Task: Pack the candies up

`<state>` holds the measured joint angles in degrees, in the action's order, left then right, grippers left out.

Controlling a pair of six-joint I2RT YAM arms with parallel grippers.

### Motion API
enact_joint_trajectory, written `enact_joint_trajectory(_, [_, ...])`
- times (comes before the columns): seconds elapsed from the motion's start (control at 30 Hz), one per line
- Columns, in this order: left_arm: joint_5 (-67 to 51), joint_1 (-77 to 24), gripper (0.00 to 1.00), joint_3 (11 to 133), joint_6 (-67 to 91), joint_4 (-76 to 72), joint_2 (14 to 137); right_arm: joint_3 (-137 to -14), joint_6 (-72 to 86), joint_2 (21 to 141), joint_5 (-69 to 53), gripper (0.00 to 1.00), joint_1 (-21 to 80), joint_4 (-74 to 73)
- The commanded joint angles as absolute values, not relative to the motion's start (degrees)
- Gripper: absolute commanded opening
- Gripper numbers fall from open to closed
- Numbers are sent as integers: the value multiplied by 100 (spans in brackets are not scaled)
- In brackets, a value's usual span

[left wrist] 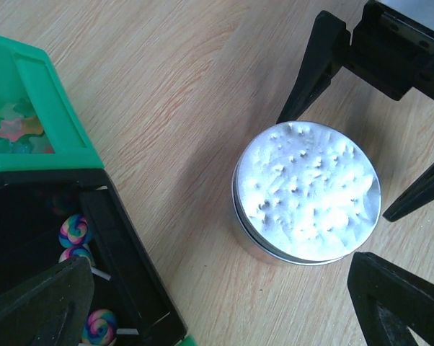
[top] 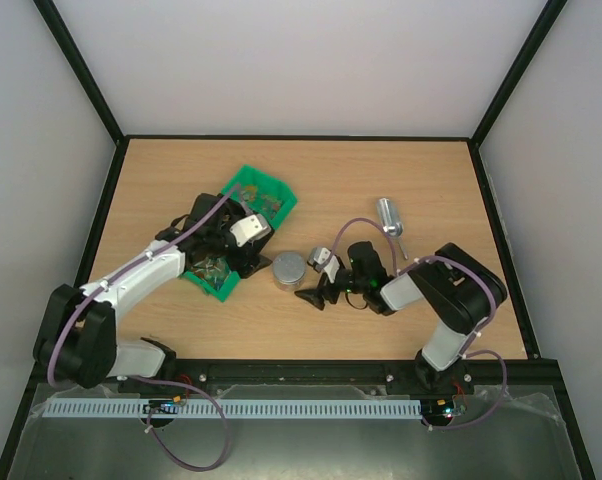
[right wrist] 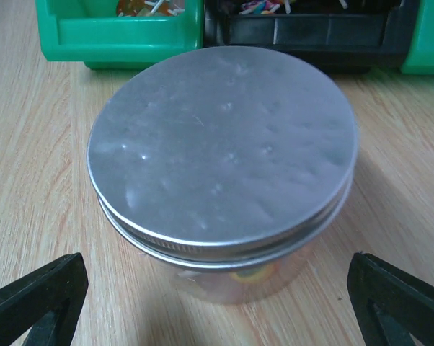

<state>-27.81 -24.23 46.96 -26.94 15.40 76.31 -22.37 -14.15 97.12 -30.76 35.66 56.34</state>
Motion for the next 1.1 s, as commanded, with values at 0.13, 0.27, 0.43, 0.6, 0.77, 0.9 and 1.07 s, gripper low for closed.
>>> enact_joint_trajectory(0.13, [-2797,-2609,100,4746,-2644,1336,7981,-2517,-1622,10359,-3200,99,3826,6245])
enact_joint_trajectory(0.27, [-2768,-2712,99,4790,-2648,1346,8149,-2623,-1549,10573,-3133,100,3864,6444])
enact_joint_trajectory(0.43, [-2677,-2750,99,4779,-2428,1242,8247,-2772,-1463,10786,-3039,99,3876,6620])
enact_joint_trajectory(0.6, [-2656,-2755,99,4754,-2470,1208,8341,-2896,-1458,10865,-3117,99,3898,6653])
enact_joint_trajectory(0.77, [-2626,-2862,99,4824,-2685,1303,8411,-2909,-1528,10935,-3154,98,3952,6652])
enact_joint_trajectory(0.9, [-2620,-2927,99,4740,-2973,1399,8313,-2906,-1519,10968,-3124,93,3957,6679])
enact_joint_trajectory(1.07, [-2744,-2934,99,4347,-3474,1216,8026,-2863,-1503,10953,-3111,89,3963,6679])
